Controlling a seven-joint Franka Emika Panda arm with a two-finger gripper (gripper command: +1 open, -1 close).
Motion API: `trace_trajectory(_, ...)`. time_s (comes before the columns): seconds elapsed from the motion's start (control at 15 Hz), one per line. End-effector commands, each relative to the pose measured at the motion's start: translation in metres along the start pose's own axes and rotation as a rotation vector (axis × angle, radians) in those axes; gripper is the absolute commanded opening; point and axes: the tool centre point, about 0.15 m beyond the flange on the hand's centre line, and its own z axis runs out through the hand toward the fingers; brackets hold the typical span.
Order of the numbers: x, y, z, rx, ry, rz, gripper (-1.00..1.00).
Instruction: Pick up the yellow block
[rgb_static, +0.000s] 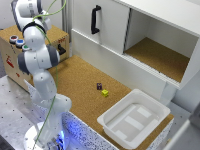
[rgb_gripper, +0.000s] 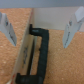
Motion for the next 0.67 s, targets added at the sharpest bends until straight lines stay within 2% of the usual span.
trace_trajectory(0.0,-0.012,0.082,0.043,0.156,0.027,0.056,1.0)
trace_trajectory(0.27,-0.006,0.143,0.065,0.132,0.023,0.049,1.0)
trace_trajectory(0.33,-0.002,0.16,0.069,0.087,0.03,0.026,1.0)
trace_trajectory(0.4,0.001,0.177,0.073,0.087,0.039,0.015,1.0)
trace_trajectory(0.47,0.004,0.194,0.079,0.05,0.043,0.005,1.0)
trace_trajectory(0.6,0.008,0.231,0.093,0.032,0.048,-0.026,1.0)
